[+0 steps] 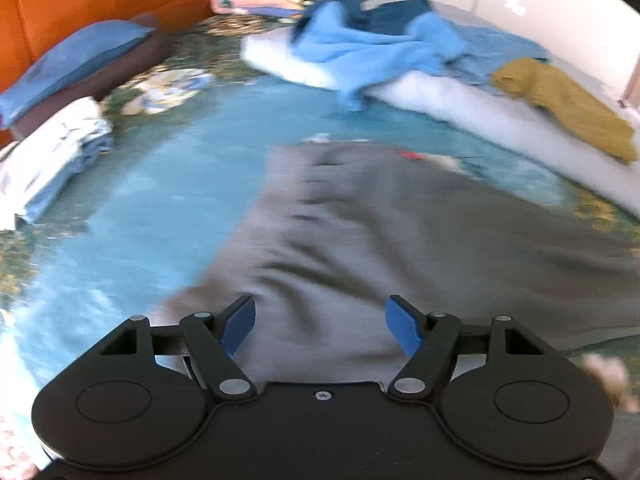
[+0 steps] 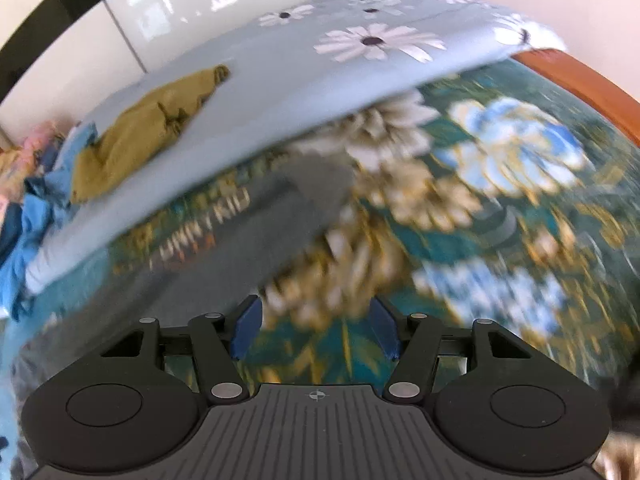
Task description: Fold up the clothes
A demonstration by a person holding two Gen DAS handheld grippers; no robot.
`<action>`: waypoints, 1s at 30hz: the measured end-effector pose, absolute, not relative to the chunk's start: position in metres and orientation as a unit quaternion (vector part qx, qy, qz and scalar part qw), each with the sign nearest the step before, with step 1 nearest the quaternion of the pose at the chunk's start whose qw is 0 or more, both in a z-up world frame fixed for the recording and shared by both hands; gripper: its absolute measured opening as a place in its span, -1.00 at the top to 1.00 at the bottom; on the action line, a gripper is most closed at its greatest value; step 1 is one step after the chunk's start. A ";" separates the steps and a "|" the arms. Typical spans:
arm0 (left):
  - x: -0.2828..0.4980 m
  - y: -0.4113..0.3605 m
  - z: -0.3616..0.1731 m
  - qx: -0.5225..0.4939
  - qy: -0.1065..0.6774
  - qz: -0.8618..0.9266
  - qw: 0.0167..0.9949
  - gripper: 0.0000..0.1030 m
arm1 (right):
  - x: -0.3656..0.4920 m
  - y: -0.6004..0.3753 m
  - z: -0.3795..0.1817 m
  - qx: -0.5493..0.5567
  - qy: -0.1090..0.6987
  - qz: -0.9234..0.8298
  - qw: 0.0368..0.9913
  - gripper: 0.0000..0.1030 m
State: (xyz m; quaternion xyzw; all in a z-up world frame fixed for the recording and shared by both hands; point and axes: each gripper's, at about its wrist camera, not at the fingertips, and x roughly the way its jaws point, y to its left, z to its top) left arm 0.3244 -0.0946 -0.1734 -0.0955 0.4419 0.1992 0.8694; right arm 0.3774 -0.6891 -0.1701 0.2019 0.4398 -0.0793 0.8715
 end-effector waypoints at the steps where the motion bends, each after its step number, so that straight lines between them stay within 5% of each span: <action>1: 0.321 -0.081 -0.177 -0.089 0.449 0.206 0.865 -0.36 | 0.369 -0.687 -0.169 0.202 0.441 -0.089 0.870 -0.10; 12: 0.285 0.028 -0.219 -0.222 0.480 0.189 0.827 -0.34 | 0.276 -0.641 -0.179 0.231 0.431 -0.207 0.847 -0.18; 18: 0.280 0.045 -0.234 -0.336 0.470 0.157 0.801 0.17 | 0.237 -0.628 -0.182 0.227 0.441 -0.231 0.837 -0.25; 22: 0.274 0.042 -0.230 -0.328 0.452 0.167 0.813 0.62 | 0.218 -0.627 -0.184 0.222 0.448 -0.238 0.833 -0.25; 30: 0.278 0.040 -0.228 -0.276 0.454 0.187 0.826 0.64 | 0.194 -0.634 -0.198 0.248 0.449 -0.254 0.820 -0.25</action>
